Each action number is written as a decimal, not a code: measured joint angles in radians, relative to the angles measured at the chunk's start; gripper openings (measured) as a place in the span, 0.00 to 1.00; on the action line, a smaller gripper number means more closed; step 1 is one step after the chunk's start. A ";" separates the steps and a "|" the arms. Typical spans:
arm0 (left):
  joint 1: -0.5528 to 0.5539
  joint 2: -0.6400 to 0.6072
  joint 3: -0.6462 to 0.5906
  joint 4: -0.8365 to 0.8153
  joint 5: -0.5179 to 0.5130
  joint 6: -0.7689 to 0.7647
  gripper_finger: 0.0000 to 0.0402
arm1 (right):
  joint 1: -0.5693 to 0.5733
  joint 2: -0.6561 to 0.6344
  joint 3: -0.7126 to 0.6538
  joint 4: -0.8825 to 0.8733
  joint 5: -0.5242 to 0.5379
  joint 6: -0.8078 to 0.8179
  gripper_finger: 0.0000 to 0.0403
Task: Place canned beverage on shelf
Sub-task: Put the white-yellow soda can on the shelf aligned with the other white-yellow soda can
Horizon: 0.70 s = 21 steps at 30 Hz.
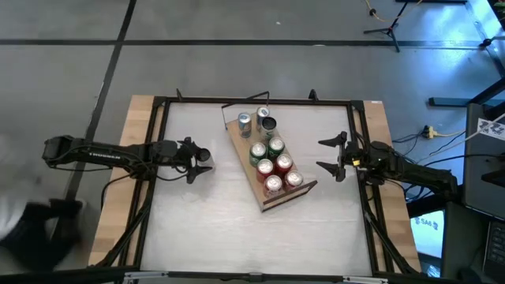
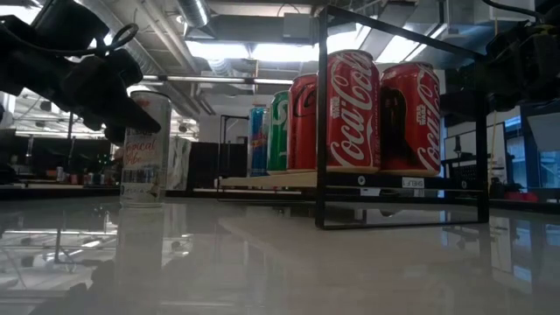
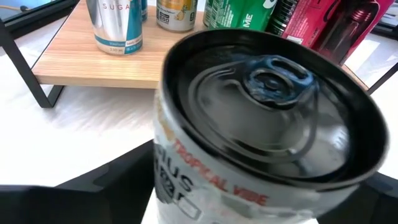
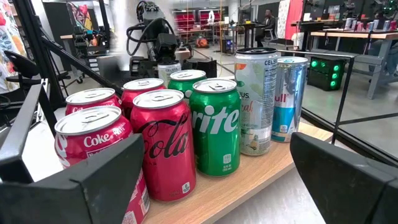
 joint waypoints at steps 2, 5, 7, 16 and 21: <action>0.000 0.000 0.000 0.000 -0.001 0.000 0.82 | 0.000 0.000 0.000 0.000 0.000 0.000 0.99; 0.000 0.000 0.000 0.000 0.000 0.000 0.75 | 0.000 0.000 0.000 0.000 0.000 0.000 0.99; 0.000 0.000 0.000 0.001 0.000 0.000 0.70 | 0.000 0.000 0.000 0.000 0.000 0.000 0.99; 0.000 0.001 -0.001 0.033 -0.002 -0.049 0.61 | 0.000 0.000 0.000 0.000 0.000 0.000 0.99; 0.000 0.001 0.003 0.074 -0.004 -0.095 0.61 | 0.000 0.000 0.000 0.000 0.000 0.000 0.99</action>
